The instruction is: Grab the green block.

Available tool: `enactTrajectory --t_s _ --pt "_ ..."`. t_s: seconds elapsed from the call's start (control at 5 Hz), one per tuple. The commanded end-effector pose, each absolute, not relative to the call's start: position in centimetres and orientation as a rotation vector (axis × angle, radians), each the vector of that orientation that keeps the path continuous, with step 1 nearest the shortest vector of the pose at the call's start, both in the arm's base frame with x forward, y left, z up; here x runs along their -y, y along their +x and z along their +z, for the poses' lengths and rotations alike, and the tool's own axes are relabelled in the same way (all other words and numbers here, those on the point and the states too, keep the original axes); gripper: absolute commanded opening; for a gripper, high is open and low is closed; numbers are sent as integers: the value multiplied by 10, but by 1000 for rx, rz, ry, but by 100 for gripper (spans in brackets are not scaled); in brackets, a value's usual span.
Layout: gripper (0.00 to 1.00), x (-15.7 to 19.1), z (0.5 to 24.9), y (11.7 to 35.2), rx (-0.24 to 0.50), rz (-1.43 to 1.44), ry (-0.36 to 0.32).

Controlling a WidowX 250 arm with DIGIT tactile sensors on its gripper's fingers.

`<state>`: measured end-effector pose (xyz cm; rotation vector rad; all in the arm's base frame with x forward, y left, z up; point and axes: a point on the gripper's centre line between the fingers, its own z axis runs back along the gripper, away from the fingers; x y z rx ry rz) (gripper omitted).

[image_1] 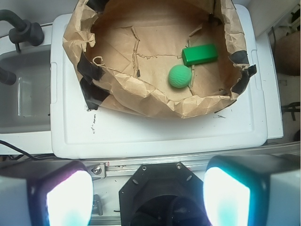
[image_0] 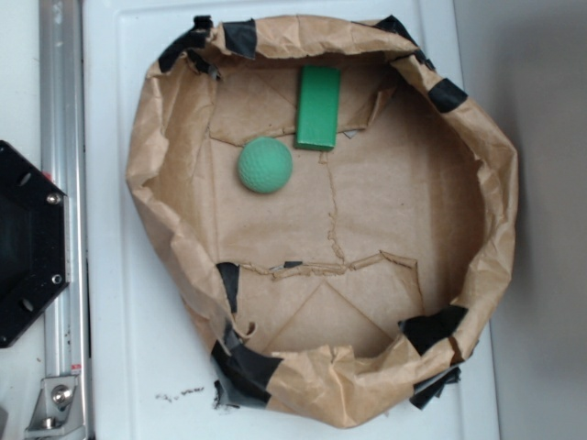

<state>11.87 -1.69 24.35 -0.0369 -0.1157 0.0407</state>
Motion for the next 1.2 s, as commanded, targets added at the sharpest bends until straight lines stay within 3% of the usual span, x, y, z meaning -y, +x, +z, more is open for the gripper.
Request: enactTrajectory --t_s 0.0,0.2,0.4,0.6,0.8,1.0 --pt "100 17 243 119 116 41 -37" --pt "100 -5 202 156 225 227 -11" --pt "100 -13 187 188 315 422 -3" --pt "100 -11 172 210 457 575 9" --pt "100 -32 142 242 410 722 63" --pt "100 -55 112 265 403 756 -6"
